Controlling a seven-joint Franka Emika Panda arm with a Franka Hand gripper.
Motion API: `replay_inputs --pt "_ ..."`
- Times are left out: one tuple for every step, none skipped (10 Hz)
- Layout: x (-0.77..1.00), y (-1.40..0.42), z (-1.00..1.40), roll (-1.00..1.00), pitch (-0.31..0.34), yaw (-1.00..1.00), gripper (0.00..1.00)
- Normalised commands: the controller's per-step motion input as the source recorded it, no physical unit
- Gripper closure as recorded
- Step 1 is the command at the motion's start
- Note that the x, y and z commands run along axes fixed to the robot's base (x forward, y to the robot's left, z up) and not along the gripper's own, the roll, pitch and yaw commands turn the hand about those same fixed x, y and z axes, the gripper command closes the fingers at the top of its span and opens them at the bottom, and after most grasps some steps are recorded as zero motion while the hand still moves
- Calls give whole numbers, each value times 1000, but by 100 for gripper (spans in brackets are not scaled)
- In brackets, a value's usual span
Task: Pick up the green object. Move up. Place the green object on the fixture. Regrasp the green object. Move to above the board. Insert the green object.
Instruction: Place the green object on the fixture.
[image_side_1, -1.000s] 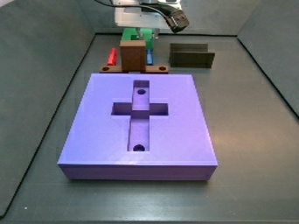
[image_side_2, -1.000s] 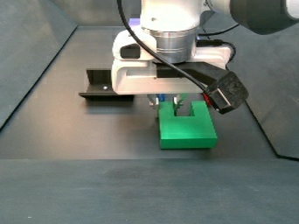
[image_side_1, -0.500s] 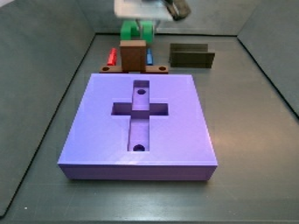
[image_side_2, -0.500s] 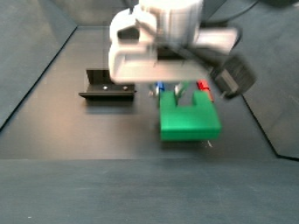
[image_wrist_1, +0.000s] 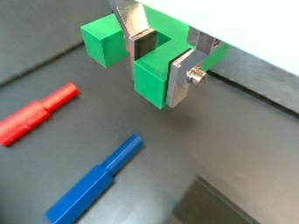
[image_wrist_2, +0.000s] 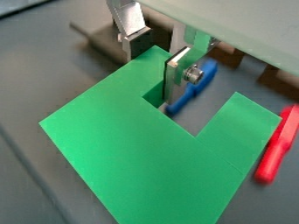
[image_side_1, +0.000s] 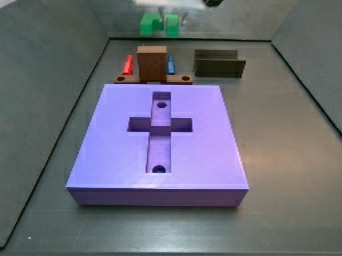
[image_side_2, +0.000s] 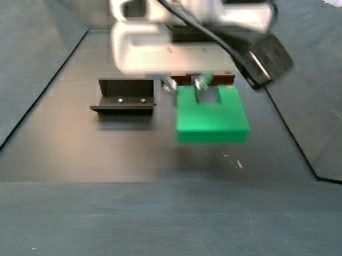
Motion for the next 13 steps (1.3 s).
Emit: replay_inputs --pt "863 -234 723 -680 274 -177 100" --pt "891 -251 703 -677 217 -169 100" --pt "866 -260 677 -680 177 -140 100" --pt "894 -217 611 -740 223 -160 100" --pt "914 -200 574 -734 231 -154 100" --pt "931 -171 503 -737 243 -146 100" --pt "926 -151 443 -771 246 -154 100" --pt "923 -143 403 -789 243 -157 100" --pt "920 -120 320 -811 229 -169 100" --pt "911 -40 0 -794 120 -217 100" --pt "923 -31 0 -763 123 -209 100" --pt "911 -17 0 -769 114 -206 100" --pt "860 0 -54 -806 26 -209 100"
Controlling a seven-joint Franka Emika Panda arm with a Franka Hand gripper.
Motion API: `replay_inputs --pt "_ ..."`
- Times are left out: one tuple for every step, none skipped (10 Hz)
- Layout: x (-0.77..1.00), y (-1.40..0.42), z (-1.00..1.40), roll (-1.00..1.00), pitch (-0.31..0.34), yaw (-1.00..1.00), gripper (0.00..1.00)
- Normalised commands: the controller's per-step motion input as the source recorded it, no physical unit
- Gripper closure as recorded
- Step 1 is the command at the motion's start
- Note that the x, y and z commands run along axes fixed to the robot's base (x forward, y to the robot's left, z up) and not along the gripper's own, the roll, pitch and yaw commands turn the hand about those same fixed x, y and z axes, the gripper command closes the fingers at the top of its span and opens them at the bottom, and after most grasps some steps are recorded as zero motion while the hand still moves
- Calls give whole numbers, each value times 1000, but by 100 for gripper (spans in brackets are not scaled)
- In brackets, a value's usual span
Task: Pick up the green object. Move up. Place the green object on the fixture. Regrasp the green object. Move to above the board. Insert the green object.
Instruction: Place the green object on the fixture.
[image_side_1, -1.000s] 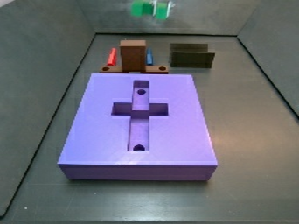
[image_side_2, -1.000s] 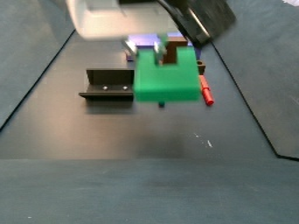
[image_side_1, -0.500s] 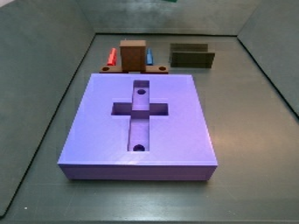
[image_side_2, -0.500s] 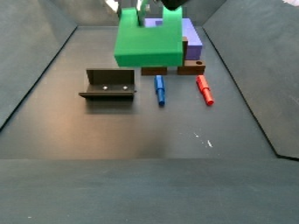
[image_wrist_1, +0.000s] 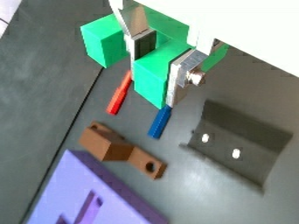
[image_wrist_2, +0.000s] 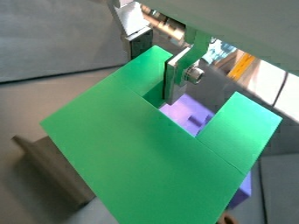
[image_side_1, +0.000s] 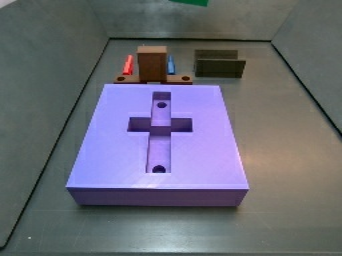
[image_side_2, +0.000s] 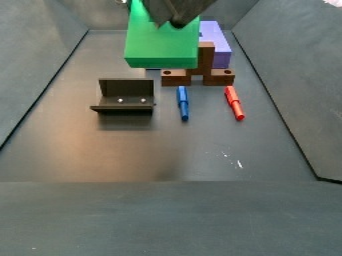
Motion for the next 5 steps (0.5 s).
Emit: replay_inputs --pt "740 0 -214 -843 0 -206 100" --pt "714 0 -226 -834 0 -186 100" --pt "703 0 -249 -817 -20 -191 100" --pt "754 0 -260 -789 -51 -214 100" --pt "834 -106 -394 -586 -100 -106 100"
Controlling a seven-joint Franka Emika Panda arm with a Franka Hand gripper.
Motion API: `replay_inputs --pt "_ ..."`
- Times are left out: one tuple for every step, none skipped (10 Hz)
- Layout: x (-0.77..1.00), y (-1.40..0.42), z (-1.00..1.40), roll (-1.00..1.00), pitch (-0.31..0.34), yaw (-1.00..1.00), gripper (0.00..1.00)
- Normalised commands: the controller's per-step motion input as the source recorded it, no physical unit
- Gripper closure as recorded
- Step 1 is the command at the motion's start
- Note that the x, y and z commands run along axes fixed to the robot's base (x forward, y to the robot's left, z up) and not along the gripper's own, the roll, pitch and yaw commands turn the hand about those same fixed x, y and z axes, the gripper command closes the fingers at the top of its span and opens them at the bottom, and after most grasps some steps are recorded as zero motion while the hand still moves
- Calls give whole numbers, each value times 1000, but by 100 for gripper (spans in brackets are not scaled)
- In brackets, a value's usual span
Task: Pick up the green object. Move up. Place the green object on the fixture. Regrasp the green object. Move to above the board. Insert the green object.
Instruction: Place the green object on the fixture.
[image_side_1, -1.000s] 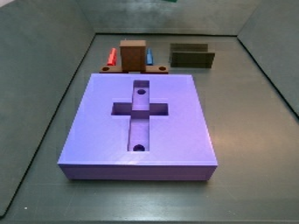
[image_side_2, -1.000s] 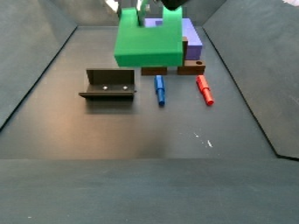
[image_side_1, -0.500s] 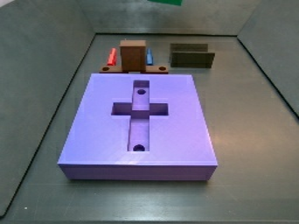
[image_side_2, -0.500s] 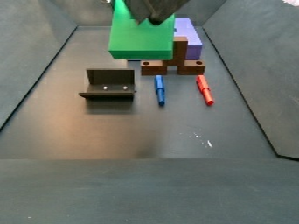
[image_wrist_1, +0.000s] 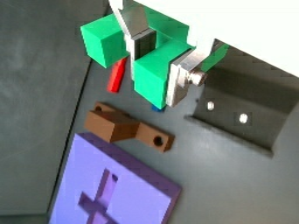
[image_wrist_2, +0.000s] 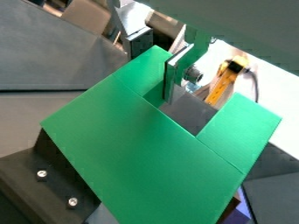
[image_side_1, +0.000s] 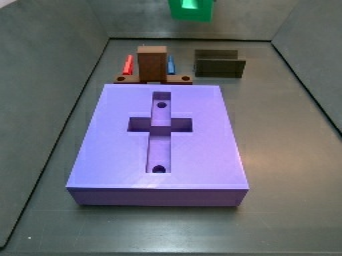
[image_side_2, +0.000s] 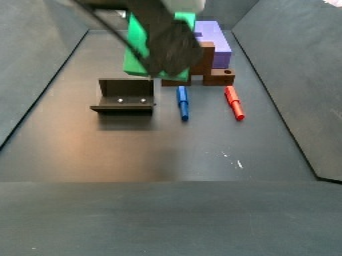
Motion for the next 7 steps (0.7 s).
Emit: replay_inputs --pt "931 -369 -326 -131 -80 0 100" --pt "940 -291 -251 189 0 149 100" --pt "911 -57 -66 526 0 137 100" --pt "820 -46 -106 480 0 171 100" --pt "840 -369 -283 337 -137 66 100" --pt "280 -166 -189 57 0 0 100" --pt "57 -89 0 23 0 0 100"
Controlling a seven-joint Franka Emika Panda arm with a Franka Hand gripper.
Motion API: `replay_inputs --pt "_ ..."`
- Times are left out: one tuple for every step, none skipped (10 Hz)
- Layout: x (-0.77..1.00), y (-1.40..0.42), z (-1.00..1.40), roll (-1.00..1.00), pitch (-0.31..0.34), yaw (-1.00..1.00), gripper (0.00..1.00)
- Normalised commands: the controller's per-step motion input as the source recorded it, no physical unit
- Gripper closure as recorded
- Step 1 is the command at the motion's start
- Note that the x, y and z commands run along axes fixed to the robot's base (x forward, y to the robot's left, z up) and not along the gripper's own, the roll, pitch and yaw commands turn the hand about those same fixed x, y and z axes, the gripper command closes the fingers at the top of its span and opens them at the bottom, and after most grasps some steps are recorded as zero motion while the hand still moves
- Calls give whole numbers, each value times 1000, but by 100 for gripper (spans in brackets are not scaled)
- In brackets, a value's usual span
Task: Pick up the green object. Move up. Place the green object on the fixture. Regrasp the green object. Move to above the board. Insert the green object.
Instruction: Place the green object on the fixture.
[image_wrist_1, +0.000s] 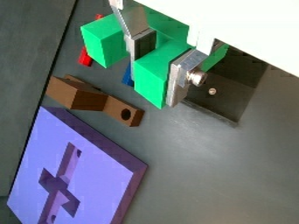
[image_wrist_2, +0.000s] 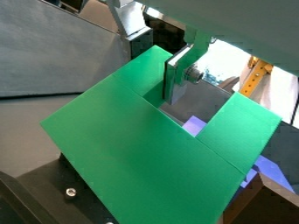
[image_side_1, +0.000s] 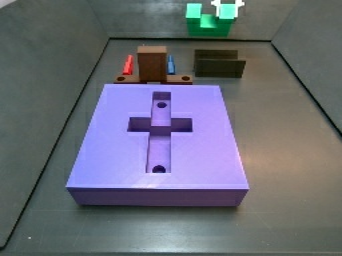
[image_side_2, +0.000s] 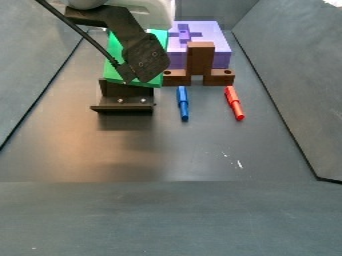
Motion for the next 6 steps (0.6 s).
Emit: replay_inputs --pt "389 -234 -269 0 -197 0 100" --pt "737 -291 -311 0 -71 0 100" --pt "914 -337 -263 0 0 -3 100" --pt "791 -251 -209 43 0 0 100" --pt "66 0 0 0 0 -23 100" --pt "0 0 0 0 -6 0 100"
